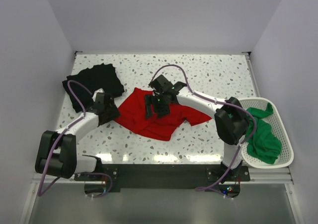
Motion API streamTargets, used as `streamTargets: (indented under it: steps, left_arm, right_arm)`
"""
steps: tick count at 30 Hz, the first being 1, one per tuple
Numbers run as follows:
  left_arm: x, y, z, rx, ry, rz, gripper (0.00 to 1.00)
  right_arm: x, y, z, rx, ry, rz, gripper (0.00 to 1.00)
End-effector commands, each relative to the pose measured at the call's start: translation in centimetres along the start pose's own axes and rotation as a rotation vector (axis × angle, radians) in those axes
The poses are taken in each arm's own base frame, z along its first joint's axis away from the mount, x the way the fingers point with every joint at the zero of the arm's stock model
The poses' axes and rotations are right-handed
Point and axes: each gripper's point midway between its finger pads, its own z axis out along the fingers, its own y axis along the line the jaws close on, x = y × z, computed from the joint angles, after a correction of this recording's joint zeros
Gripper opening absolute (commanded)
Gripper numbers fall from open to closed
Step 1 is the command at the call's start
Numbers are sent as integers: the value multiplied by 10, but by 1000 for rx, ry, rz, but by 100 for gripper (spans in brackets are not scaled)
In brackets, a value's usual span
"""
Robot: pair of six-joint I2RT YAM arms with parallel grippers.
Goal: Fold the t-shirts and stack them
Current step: Flatten the tshirt out
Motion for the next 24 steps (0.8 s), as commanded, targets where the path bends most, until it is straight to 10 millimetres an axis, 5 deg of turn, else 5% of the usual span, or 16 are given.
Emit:
streamTargets:
  steps: [1,11,24]
  left_arm:
    - [-29,-11,4,30,-91,3,66]
    - [-27,4,12,-48,-82,3,59]
    - [-18,-9,32,18,-38,20,38]
  right_arm:
    - [-4,5,-5,1,0,-14,69]
    - [-1,-4,-4,44,7,-14,69]
    - [-15,-32,6,218,-7,-29,70]
